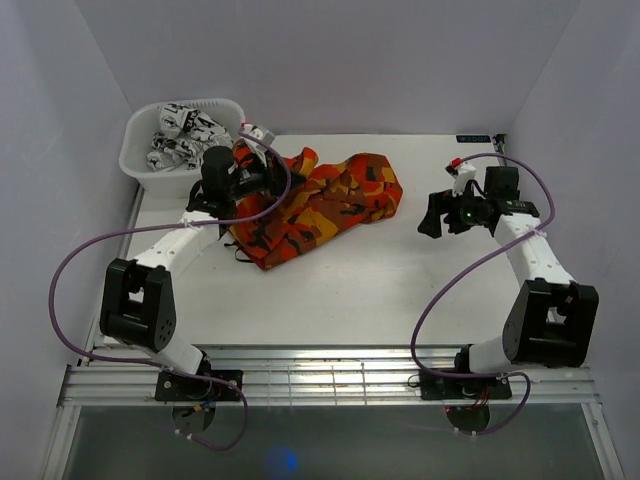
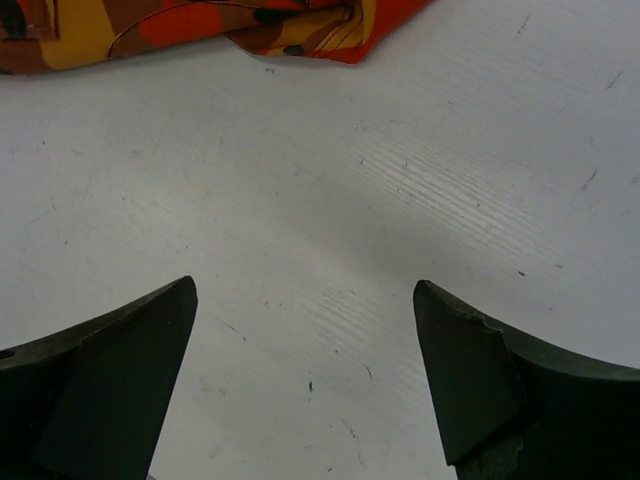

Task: Fold and stack the trousers
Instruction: Move the trousers to the center of the board

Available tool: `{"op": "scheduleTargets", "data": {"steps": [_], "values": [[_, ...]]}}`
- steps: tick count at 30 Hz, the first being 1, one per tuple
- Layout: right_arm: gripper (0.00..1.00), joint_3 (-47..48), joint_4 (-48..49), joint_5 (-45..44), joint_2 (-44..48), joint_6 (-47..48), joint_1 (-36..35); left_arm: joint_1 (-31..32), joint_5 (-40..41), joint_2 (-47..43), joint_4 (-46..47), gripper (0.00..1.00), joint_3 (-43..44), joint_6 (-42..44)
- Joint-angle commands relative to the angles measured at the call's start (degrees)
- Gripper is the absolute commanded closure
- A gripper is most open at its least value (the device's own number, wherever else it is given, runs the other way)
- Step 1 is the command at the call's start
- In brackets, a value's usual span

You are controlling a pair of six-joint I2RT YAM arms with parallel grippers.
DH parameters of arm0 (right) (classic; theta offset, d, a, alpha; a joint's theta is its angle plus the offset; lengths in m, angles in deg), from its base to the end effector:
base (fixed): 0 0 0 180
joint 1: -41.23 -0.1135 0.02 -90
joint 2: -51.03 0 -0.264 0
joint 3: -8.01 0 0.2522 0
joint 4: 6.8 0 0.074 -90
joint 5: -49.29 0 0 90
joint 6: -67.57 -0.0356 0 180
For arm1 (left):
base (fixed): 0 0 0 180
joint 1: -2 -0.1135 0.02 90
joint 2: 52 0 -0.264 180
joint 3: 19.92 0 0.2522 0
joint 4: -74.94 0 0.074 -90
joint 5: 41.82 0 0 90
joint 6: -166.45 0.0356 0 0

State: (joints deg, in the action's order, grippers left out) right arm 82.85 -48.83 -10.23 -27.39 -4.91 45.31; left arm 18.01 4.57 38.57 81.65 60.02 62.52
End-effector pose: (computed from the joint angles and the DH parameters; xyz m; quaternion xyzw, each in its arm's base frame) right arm 0.2925 -0.0028 0.2816 -0.2032 0.8756 0.1708 0.4036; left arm 0.3489 -0.1257 0.3241 0.2658 0.6739 -0.4260 0.5420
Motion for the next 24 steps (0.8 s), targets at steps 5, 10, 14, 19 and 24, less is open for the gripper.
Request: {"op": "scheduleTargets", "data": {"steps": [5,10,14,19,24], "values": [[0.05,5.9,9.1,1.5,-12.7,-7.6,-3.8,2.4,-4.7,-5.3,-17.9,1.00,-4.1,3.6],[0.05,11.3,12.3,-2.5,-20.8,-10.4,-7.7,1.0,-5.8,-3.7,-33.4,0.73,-0.6,9.4],[0.06,16.8,13.2,-6.5,-26.6,-12.9,-9.4,1.0,-6.9,-5.0,-42.8,0.60,-1.0,14.8],[0.10,22.6,13.6,-11.2,-34.0,-14.1,-12.2,-2.0,-8.5,-9.5,-48.9,0.35,-1.7,20.6],[0.10,29.9,12.4,-15.5,-42.3,-16.5,-13.5,-15.4,-6.6,-9.3,-45.8,0.28,3.4,11.4]]}}
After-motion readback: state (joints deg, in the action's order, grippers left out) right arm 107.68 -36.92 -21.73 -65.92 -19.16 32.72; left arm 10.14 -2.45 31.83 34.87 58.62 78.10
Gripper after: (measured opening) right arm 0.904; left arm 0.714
